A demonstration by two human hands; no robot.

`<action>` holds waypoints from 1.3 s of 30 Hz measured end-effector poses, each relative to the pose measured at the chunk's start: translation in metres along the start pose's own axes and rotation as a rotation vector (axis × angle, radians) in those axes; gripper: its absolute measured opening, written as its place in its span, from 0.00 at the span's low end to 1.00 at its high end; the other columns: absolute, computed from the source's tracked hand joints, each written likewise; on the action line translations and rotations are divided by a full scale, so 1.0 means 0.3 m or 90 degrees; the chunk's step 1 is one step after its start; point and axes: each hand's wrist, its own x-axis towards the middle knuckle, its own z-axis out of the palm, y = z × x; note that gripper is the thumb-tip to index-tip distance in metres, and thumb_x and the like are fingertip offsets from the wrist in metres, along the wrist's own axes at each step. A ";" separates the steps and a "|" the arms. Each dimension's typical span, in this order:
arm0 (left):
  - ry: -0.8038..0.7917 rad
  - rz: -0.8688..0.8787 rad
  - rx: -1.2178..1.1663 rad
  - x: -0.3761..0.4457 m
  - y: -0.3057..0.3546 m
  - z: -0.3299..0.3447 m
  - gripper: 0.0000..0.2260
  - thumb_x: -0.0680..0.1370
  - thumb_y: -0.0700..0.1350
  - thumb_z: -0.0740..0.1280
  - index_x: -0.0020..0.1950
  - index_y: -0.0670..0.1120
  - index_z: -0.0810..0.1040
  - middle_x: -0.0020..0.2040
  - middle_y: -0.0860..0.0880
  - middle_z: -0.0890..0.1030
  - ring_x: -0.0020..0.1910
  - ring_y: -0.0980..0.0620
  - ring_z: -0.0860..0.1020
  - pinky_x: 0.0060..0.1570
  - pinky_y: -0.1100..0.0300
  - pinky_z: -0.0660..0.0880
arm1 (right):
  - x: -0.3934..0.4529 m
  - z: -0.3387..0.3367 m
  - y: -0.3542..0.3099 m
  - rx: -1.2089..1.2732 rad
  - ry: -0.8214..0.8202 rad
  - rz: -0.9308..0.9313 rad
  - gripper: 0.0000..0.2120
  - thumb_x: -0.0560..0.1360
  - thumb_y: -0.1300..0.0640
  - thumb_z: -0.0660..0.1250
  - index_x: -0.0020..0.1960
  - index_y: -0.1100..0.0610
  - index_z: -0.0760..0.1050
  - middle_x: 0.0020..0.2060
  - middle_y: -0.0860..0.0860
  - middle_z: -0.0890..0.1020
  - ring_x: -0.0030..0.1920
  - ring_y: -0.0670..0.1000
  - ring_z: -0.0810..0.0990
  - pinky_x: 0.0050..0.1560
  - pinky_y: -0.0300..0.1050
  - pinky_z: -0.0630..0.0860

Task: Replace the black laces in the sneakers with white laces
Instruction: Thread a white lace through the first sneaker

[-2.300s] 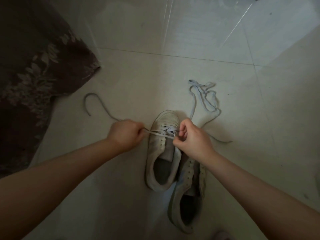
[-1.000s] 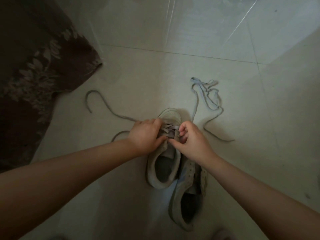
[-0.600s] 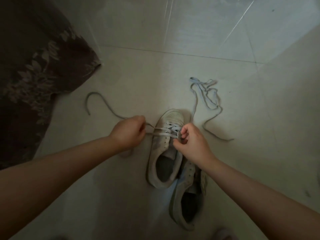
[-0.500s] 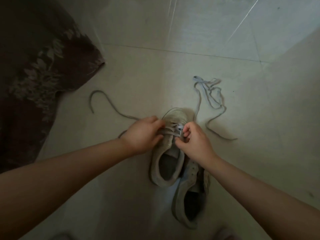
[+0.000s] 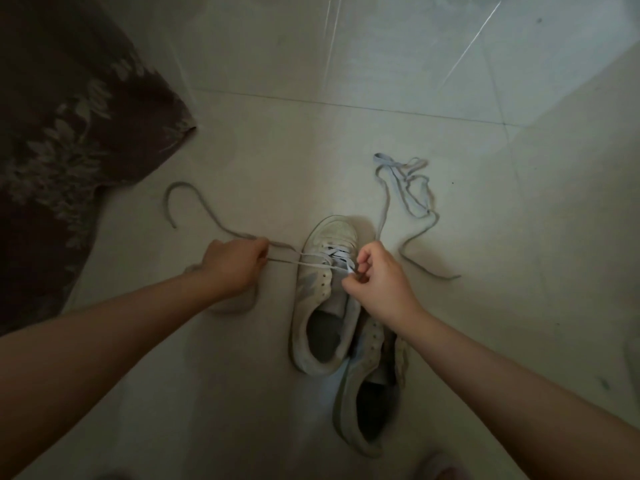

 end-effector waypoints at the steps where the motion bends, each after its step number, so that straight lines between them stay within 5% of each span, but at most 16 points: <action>1: -0.001 0.004 -0.008 -0.002 0.000 0.000 0.06 0.81 0.49 0.54 0.51 0.50 0.70 0.54 0.47 0.80 0.53 0.45 0.77 0.43 0.56 0.61 | 0.001 0.002 0.002 0.006 -0.002 0.002 0.12 0.66 0.59 0.69 0.42 0.52 0.66 0.34 0.47 0.71 0.34 0.47 0.69 0.38 0.45 0.69; 7: 0.024 0.130 -0.166 -0.046 0.028 -0.009 0.11 0.79 0.53 0.60 0.54 0.47 0.71 0.43 0.49 0.81 0.45 0.43 0.78 0.40 0.58 0.65 | 0.007 0.015 0.004 0.016 -0.003 0.015 0.12 0.66 0.56 0.71 0.42 0.51 0.68 0.34 0.49 0.74 0.33 0.47 0.70 0.40 0.47 0.73; 10: 0.016 0.181 -0.201 -0.054 0.043 0.011 0.15 0.79 0.56 0.55 0.45 0.46 0.70 0.42 0.45 0.80 0.43 0.41 0.78 0.36 0.57 0.64 | 0.008 0.009 -0.008 0.000 -0.011 0.015 0.12 0.66 0.56 0.71 0.44 0.54 0.69 0.35 0.51 0.75 0.35 0.49 0.71 0.41 0.48 0.73; 15: 0.022 0.070 -0.143 -0.045 -0.051 0.025 0.11 0.81 0.51 0.57 0.45 0.48 0.74 0.49 0.46 0.81 0.49 0.44 0.78 0.39 0.56 0.69 | 0.004 -0.006 -0.011 0.003 -0.006 0.017 0.12 0.66 0.57 0.69 0.45 0.51 0.69 0.35 0.47 0.73 0.35 0.49 0.72 0.42 0.51 0.75; 19: 0.019 0.059 -0.178 -0.040 -0.064 0.048 0.11 0.80 0.50 0.59 0.39 0.48 0.72 0.41 0.46 0.80 0.42 0.44 0.77 0.36 0.57 0.67 | 0.009 -0.003 -0.016 -0.016 -0.015 0.009 0.11 0.66 0.57 0.69 0.45 0.50 0.69 0.35 0.47 0.73 0.35 0.49 0.72 0.42 0.52 0.76; 21: -0.009 0.063 -0.256 -0.042 -0.056 0.045 0.12 0.80 0.49 0.60 0.36 0.49 0.70 0.35 0.48 0.76 0.37 0.47 0.74 0.36 0.57 0.67 | 0.001 -0.008 -0.018 -0.047 0.005 -0.010 0.11 0.67 0.56 0.69 0.46 0.50 0.69 0.37 0.45 0.72 0.37 0.48 0.72 0.41 0.50 0.75; 24: -0.079 0.057 -0.419 -0.043 -0.002 -0.009 0.14 0.81 0.47 0.59 0.35 0.49 0.72 0.29 0.52 0.73 0.29 0.58 0.71 0.34 0.60 0.66 | -0.015 -0.017 -0.037 -0.228 0.106 -0.259 0.07 0.70 0.53 0.69 0.45 0.54 0.73 0.41 0.46 0.73 0.41 0.48 0.73 0.40 0.40 0.69; 27: -0.250 -0.050 -0.901 -0.045 0.117 -0.119 0.15 0.83 0.44 0.54 0.38 0.45 0.71 0.25 0.54 0.64 0.23 0.59 0.62 0.25 0.66 0.61 | -0.041 0.019 -0.102 -0.188 -0.014 -0.359 0.12 0.72 0.46 0.64 0.41 0.54 0.76 0.38 0.48 0.76 0.39 0.49 0.75 0.37 0.43 0.73; 29: -0.367 -0.087 -1.221 -0.027 0.175 -0.195 0.12 0.82 0.42 0.52 0.42 0.43 0.71 0.26 0.53 0.62 0.24 0.57 0.60 0.26 0.66 0.63 | -0.060 0.051 -0.152 -0.132 -0.097 -0.251 0.13 0.71 0.43 0.66 0.41 0.53 0.74 0.38 0.47 0.77 0.41 0.49 0.77 0.39 0.43 0.71; 32: -0.421 -0.100 -1.416 0.004 0.215 -0.277 0.08 0.78 0.41 0.54 0.49 0.41 0.72 0.30 0.50 0.67 0.29 0.55 0.67 0.31 0.64 0.72 | -0.043 0.047 -0.196 0.070 -0.190 -0.053 0.09 0.72 0.52 0.70 0.37 0.50 0.72 0.31 0.43 0.77 0.35 0.41 0.76 0.37 0.37 0.67; 36: -0.362 -0.114 -1.393 0.023 0.217 -0.294 0.13 0.82 0.44 0.52 0.54 0.40 0.73 0.41 0.45 0.78 0.40 0.51 0.78 0.44 0.58 0.79 | -0.017 -0.004 -0.243 0.480 -0.319 0.170 0.13 0.78 0.64 0.55 0.40 0.58 0.75 0.32 0.49 0.82 0.32 0.50 0.78 0.28 0.38 0.68; 39: -0.361 -0.074 -1.221 0.009 0.197 -0.277 0.19 0.82 0.53 0.49 0.57 0.43 0.73 0.43 0.47 0.79 0.34 0.54 0.78 0.38 0.60 0.77 | -0.010 -0.048 -0.256 0.646 -0.330 0.216 0.14 0.80 0.63 0.52 0.43 0.61 0.74 0.32 0.52 0.82 0.28 0.46 0.77 0.27 0.35 0.71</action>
